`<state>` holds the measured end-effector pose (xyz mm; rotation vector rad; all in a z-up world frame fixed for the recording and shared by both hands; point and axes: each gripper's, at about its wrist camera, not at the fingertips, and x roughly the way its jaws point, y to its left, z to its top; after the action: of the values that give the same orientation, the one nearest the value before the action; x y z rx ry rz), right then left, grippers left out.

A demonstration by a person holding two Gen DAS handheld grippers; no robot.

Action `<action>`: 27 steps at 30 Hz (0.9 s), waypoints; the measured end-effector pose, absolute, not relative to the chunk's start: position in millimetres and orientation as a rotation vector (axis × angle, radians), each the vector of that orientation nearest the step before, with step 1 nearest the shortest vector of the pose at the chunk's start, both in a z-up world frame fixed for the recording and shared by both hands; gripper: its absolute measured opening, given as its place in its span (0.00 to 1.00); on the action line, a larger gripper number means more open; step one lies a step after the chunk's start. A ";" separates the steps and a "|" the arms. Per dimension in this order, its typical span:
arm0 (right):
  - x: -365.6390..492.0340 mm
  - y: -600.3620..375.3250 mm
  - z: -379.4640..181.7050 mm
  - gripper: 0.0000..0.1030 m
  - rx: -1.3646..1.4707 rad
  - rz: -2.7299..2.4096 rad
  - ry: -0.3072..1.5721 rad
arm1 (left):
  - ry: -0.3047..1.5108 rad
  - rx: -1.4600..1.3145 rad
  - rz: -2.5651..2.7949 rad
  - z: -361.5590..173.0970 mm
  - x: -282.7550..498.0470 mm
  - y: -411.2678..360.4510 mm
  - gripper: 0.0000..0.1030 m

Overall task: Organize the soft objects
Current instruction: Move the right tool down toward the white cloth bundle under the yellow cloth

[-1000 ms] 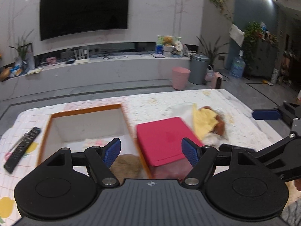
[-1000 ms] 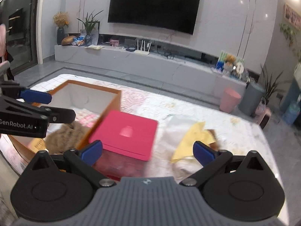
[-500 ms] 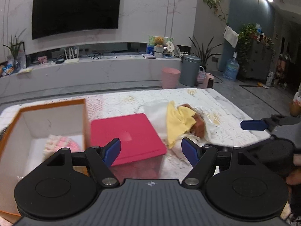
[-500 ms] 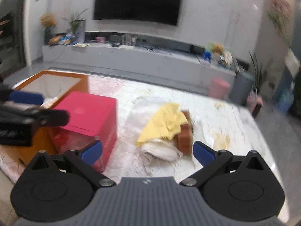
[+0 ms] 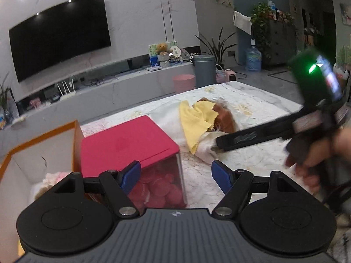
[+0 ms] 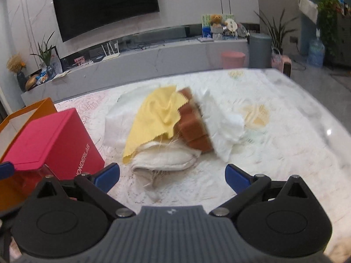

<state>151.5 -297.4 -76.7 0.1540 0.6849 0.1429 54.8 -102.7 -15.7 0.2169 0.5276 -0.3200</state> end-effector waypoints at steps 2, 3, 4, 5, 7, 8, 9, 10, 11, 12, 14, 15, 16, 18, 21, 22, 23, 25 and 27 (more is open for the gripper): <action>155.1 -289.5 -85.4 0.94 0.171 0.156 0.685 | 0.535 0.181 -0.335 -13.4 52.6 -101.5 0.84; 156.7 -285.1 -89.0 0.91 0.176 0.168 0.676 | 0.534 0.177 -0.345 -13.1 52.3 -102.4 0.84; 157.3 -281.2 -92.4 0.80 0.172 0.171 0.665 | 0.531 0.181 -0.359 -12.2 50.2 -103.0 0.84; 158.1 -277.7 -95.0 0.70 0.158 0.163 0.658 | 0.531 0.188 -0.375 -12.2 49.1 -103.4 0.84; 160.7 -271.6 -100.5 0.68 0.127 0.162 0.663 | 0.529 0.185 -0.392 -12.4 47.6 -104.2 0.84; 162.1 -270.6 -103.0 0.68 0.128 0.178 0.668 | 0.530 0.177 -0.393 -11.9 47.0 -103.9 0.84; 163.5 -270.4 -104.8 0.68 0.142 0.189 0.667 | 0.535 0.172 -0.393 -11.7 46.9 -103.7 0.84; 165.4 -270.2 -106.1 0.68 0.160 0.194 0.662 | 0.538 0.170 -0.389 -12.1 48.1 -104.4 0.84; 168.1 -269.2 -107.5 0.68 0.175 0.198 0.666 | 0.540 0.170 -0.381 -12.0 47.6 -103.7 0.84; 172.1 -267.0 -109.5 0.68 0.184 0.203 0.676 | 0.541 0.171 -0.374 -12.7 49.6 -105.4 0.84; 177.5 -261.8 -113.5 0.67 0.188 0.210 0.687 | 0.541 0.172 -0.364 -12.4 49.3 -103.4 0.84; 178.5 -258.8 -115.2 0.64 0.182 0.216 0.689 | 0.542 0.169 -0.359 -12.3 49.6 -102.7 0.84; 178.0 -255.8 -116.6 0.51 0.171 0.226 0.686 | 0.545 0.164 -0.352 -12.1 50.3 -101.8 0.84; 175.9 -252.9 -117.9 0.21 0.142 0.262 0.669 | 0.546 0.153 -0.334 -10.5 52.0 -99.4 0.84; 166.2 -252.5 -119.2 0.08 0.082 0.223 0.636 | 0.536 0.168 -0.335 -9.1 51.3 -99.6 0.84; 164.0 -254.2 -118.7 0.07 0.090 0.232 0.636 | 0.534 0.174 -0.333 -9.6 51.2 -100.2 0.84; 161.9 -256.4 -117.3 0.07 0.104 0.230 0.638 | 0.536 0.177 -0.327 -9.6 51.3 -100.5 0.84; 155.9 -258.6 -112.5 0.07 0.120 0.217 0.637 | 0.541 0.170 -0.320 -9.8 51.7 -97.6 0.84; 149.4 -259.0 -107.3 0.06 0.105 0.211 0.643 | 0.548 0.153 -0.321 -8.6 52.4 -94.8 0.84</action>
<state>149.4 -259.0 -107.3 0.1053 0.6431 0.2108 52.4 -94.8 -8.6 0.1527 0.5476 -0.3215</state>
